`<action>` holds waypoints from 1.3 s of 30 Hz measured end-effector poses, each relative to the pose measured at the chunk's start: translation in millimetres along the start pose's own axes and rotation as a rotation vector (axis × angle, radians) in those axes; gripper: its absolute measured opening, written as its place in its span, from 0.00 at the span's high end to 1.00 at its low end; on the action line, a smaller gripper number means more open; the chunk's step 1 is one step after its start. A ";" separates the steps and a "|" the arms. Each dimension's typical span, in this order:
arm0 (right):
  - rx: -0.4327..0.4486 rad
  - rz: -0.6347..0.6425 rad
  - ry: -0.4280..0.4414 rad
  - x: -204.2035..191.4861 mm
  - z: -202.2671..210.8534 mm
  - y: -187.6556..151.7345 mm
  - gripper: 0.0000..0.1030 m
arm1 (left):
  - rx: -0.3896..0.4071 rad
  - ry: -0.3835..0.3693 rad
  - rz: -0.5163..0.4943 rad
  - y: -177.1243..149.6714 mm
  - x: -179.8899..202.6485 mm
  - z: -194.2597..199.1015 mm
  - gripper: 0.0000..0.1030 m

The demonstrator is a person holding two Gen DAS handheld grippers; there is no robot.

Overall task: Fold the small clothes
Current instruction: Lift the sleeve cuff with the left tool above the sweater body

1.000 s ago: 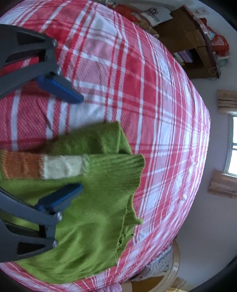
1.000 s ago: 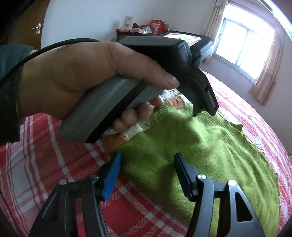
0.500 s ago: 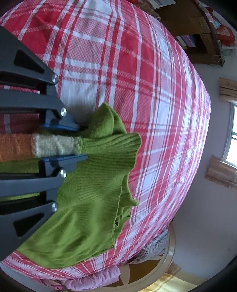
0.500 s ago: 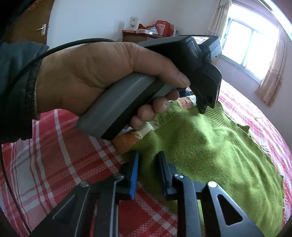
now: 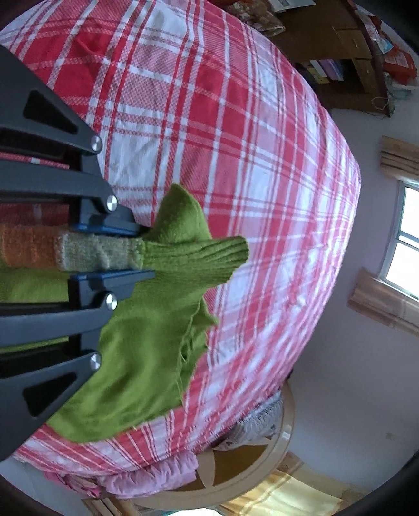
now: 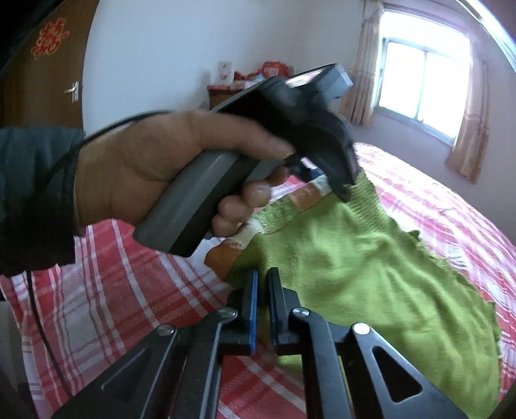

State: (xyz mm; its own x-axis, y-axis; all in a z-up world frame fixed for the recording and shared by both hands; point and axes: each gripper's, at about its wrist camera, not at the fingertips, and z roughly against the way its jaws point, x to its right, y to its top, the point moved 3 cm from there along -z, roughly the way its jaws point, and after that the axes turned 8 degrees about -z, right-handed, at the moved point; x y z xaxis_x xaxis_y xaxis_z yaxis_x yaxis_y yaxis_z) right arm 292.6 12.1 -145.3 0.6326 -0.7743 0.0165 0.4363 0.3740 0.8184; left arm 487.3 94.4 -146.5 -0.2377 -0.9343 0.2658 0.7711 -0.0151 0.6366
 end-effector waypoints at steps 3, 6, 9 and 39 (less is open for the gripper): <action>0.029 -0.044 -0.004 15.3 17.2 4.3 0.95 | 0.014 -0.001 -0.003 6.0 11.3 6.7 0.83; 0.044 -0.100 -0.001 31.2 31.8 3.0 0.95 | 0.025 -0.002 -0.005 12.2 23.7 12.0 0.83; 0.058 -0.149 0.008 45.6 46.1 -0.8 0.96 | 0.040 0.000 -0.010 19.3 37.3 16.9 0.83; 0.174 -0.576 0.071 187.3 160.3 -69.3 0.98 | 0.028 -0.083 -0.207 46.7 213.1 -36.1 0.83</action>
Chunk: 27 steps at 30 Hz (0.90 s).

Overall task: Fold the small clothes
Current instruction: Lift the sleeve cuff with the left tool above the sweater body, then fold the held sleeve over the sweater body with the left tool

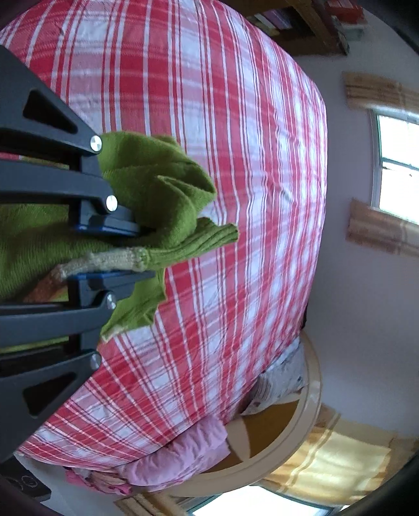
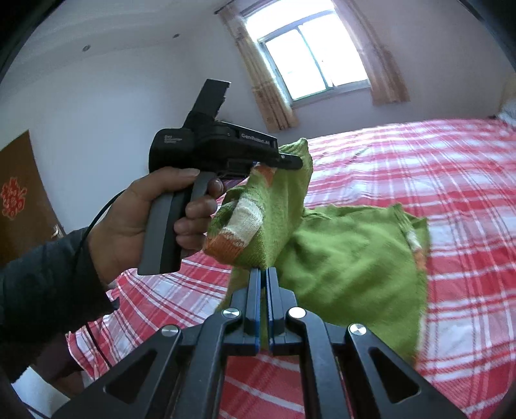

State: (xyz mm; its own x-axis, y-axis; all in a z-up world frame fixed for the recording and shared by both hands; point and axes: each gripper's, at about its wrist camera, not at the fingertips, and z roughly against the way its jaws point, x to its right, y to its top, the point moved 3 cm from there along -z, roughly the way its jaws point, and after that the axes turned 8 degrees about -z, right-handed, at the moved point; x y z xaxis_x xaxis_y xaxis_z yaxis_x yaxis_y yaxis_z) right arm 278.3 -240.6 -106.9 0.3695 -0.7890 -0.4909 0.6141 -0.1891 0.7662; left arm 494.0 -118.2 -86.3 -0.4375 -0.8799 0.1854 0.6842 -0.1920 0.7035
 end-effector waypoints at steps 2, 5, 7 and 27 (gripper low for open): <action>0.004 -0.030 -0.003 11.6 7.0 -1.1 0.98 | -0.008 -0.011 -0.009 0.6 8.7 -7.4 0.83; 0.006 -0.063 -0.012 25.9 13.6 -3.6 0.98 | -0.026 -0.018 -0.032 0.4 23.0 -19.9 0.83; 0.003 -0.081 -0.019 34.7 17.3 -7.3 0.98 | -0.039 -0.020 -0.044 -1.1 31.1 -28.4 0.83; -0.009 -0.254 -0.047 92.5 36.7 -41.1 1.00 | -0.116 -0.009 -0.132 -19.4 76.9 -79.8 0.83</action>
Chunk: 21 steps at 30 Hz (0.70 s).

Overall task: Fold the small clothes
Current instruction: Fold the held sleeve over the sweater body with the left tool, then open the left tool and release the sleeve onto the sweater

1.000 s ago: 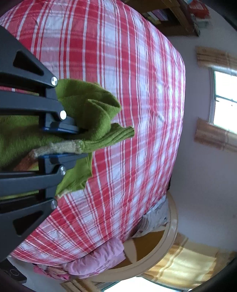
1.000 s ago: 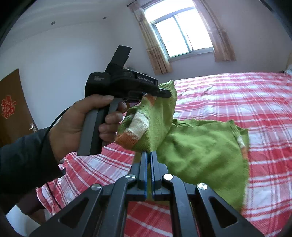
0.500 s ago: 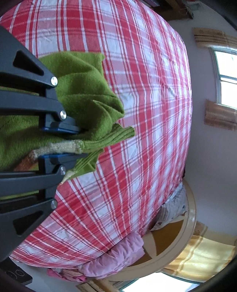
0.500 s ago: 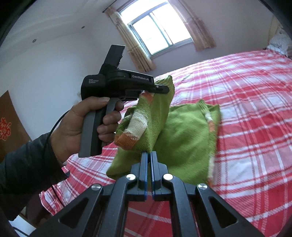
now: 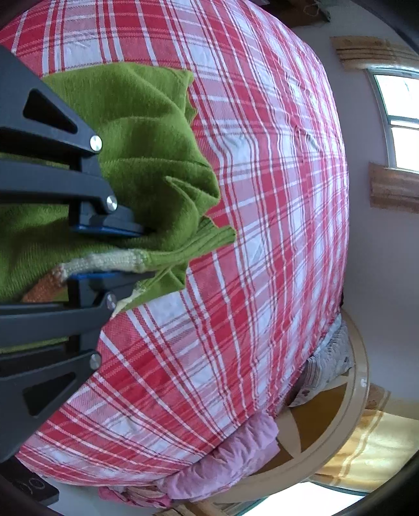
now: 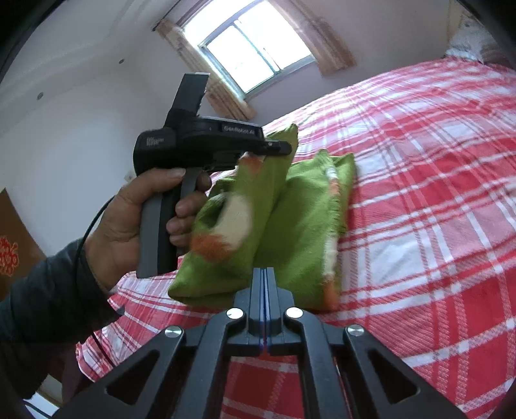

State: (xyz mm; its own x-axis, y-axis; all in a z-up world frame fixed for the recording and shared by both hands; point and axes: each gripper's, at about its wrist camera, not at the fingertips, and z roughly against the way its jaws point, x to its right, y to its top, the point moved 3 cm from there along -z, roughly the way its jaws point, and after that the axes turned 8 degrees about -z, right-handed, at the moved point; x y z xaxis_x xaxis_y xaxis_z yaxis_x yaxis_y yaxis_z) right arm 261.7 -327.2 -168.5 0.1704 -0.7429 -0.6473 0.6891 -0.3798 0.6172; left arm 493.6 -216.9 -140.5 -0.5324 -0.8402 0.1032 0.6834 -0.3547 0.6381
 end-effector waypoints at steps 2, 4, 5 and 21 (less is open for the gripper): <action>-0.001 -0.044 0.002 8.1 2.9 1.5 1.00 | 0.001 0.015 -0.025 -1.6 5.5 -4.0 0.83; -0.005 -0.082 0.003 16.1 3.6 1.8 1.00 | -0.004 0.021 -0.039 -3.7 11.5 -8.5 0.83; -0.012 -0.105 0.009 20.7 2.6 1.3 1.00 | -0.006 0.024 -0.045 -4.5 14.3 -10.3 0.83; 0.110 -0.170 -0.026 36.9 15.9 -10.0 0.99 | 0.063 0.068 -0.137 -1.7 63.6 -5.0 0.80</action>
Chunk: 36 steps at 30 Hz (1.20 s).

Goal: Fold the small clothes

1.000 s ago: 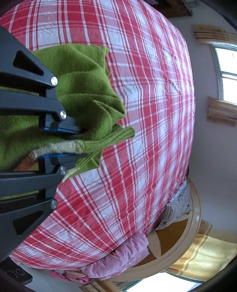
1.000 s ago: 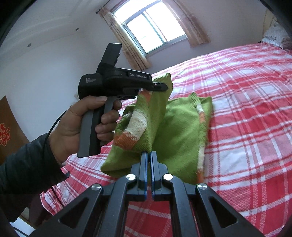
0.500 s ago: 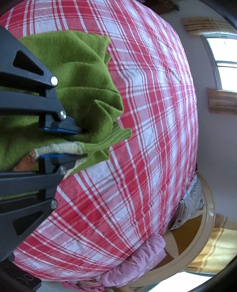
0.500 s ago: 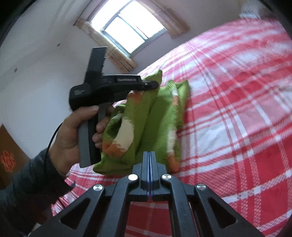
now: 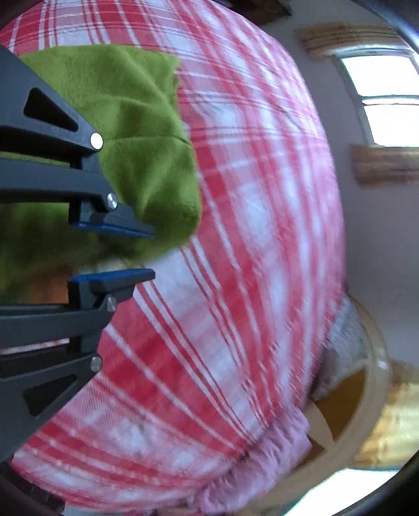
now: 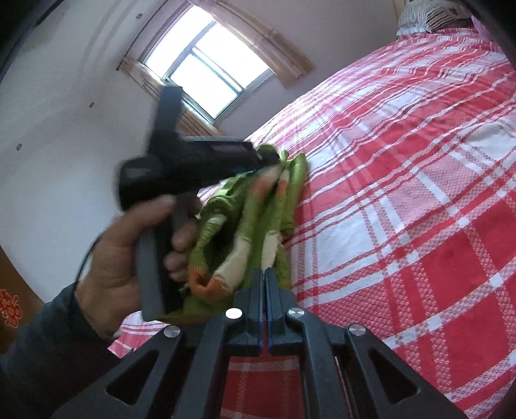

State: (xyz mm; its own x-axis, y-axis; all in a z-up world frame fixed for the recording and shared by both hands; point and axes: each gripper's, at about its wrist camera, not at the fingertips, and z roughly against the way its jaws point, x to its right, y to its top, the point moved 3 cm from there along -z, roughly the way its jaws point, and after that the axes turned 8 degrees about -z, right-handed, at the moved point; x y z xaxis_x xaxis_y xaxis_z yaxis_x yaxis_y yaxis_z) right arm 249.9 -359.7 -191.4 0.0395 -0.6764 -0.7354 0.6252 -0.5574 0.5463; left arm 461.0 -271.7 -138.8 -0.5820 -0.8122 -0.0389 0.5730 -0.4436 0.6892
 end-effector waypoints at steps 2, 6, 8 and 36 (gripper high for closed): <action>0.007 0.000 0.018 -0.1 3.3 0.0 0.98 | 0.050 0.010 -0.022 4.9 4.9 28.5 0.71; 0.025 0.006 0.028 -0.8 10.5 -0.4 0.72 | 0.159 0.039 -0.045 -10.8 -6.3 83.8 0.38; 0.066 0.025 0.032 -5.7 15.9 1.1 0.26 | 0.180 0.065 -0.034 -29.2 -19.8 101.1 0.37; -0.164 0.164 -0.253 -22.4 -58.6 40.2 0.93 | 0.111 0.100 0.193 -151.5 -83.7 115.1 0.16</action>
State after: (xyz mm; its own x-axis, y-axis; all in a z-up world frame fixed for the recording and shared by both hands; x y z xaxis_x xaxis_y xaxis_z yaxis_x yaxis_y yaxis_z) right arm 319.8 -338.8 -176.5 -0.0322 -0.8600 -0.5092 0.7443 -0.3606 0.5621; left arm 356.6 -93.0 -156.7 -0.4048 -0.9138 0.0340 0.5978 -0.2363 0.7661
